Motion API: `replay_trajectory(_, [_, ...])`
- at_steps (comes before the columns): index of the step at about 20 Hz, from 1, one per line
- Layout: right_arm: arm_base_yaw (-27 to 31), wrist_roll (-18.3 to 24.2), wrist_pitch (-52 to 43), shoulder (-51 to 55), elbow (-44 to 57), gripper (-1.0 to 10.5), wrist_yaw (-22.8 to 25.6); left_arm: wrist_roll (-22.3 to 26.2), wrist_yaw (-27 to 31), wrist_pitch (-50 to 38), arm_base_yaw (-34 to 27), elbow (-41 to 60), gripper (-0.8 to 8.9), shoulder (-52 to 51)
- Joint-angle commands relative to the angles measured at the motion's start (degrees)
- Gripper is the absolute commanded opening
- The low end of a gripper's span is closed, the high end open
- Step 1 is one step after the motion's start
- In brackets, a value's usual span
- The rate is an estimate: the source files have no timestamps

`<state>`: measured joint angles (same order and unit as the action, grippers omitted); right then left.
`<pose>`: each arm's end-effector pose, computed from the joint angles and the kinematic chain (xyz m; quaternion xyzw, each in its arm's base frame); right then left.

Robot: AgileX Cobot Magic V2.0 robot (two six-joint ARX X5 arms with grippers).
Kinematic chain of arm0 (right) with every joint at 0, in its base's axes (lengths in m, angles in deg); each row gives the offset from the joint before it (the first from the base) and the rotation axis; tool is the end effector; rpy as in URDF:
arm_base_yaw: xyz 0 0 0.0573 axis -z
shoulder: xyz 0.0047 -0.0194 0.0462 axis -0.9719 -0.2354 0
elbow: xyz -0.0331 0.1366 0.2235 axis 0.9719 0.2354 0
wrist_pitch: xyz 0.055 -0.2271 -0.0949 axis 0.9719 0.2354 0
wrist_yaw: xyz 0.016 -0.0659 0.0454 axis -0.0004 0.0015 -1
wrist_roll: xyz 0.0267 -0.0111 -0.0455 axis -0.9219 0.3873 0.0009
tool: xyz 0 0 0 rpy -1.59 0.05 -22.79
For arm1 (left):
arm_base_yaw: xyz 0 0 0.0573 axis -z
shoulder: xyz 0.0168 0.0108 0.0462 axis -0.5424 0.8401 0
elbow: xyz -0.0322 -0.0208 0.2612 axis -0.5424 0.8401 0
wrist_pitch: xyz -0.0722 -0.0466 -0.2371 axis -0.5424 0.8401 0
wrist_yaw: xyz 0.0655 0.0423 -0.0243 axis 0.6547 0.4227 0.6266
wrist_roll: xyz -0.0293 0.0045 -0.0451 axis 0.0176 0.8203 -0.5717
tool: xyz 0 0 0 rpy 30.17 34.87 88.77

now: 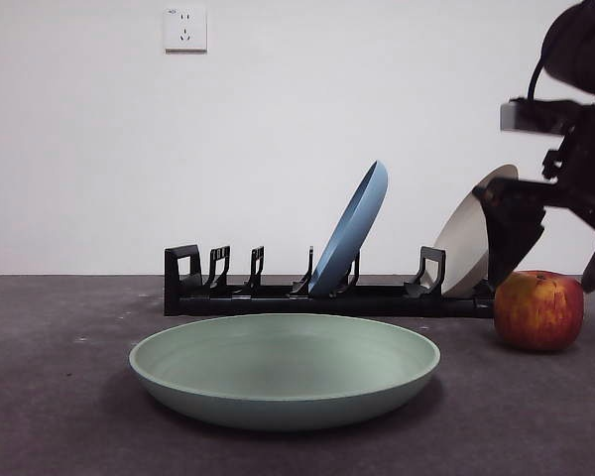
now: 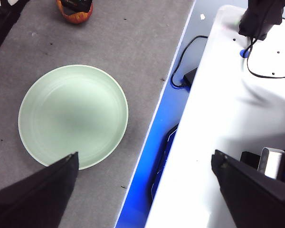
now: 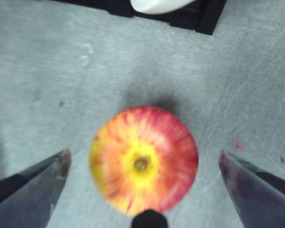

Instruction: Take the green plate from the plate rack,put the plate on the table,take the apple from the table,put the apple in the plate

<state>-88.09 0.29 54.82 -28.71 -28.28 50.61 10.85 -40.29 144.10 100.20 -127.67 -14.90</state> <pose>0.2856 0.0608 0.1909 -0.0503 0.4610 0.1211 0.8777 0.0730 -0.1718 0.4051 0.2597 0.3606 -0.4829 0.7545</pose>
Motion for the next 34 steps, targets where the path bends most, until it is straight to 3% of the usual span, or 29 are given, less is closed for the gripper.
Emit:
replay_trajectory(1, [-0.1,0.1,-1.1,-2.3,-0.2,6.9,0.2,-0.9,-0.1,0.0,0.0,0.0,4.71,0.1])
replay_trajectory(3, [-0.1,0.1,-1.2,-3.5,-0.2,6.9,0.4,-1.2,-0.1,0.0,0.0,0.0,4.71,0.1])
replay_trajectory(9, [-0.1,0.0,-2.3,-3.5,-0.2,2.3,-0.1,-1.4,-0.1,0.0,0.0,0.0,4.71,0.1])
replay_trajectory(13, [-0.1,0.0,-2.3,-3.5,-0.2,1.4,-0.1,-2.2,-0.1,0.0,0.0,0.0,4.71,0.1])
replay_trajectory(15, [-0.1,0.0,-2.3,-3.5,-0.2,-0.2,-0.1,-2.2,0.0,0.0,0.0,0.0,4.71,0.1])
replay_trajectory(19, [-0.2,-0.2,-1.4,-1.1,-0.2,-0.1,-0.1,-2.3,0.0,0.0,0.0,0.0,4.71,0.1])
replay_trajectory(24, [-3.7,-2.2,1.5,9.6,-0.2,-0.1,-0.3,-2.3,0.0,0.0,0.0,0.0,4.71,0.1])
replay_trajectory(29, [-13.6,-6.2,2.4,13.5,-0.2,-0.1,-2.6,-2.3,0.0,0.0,0.0,0.0,4.71,0.1])
replay_trajectory(34, [-25.0,-8.9,-1.6,8.0,-0.2,-0.1,-0.2,-2.3,-0.1,0.1,0.0,0.0,4.71,0.1])
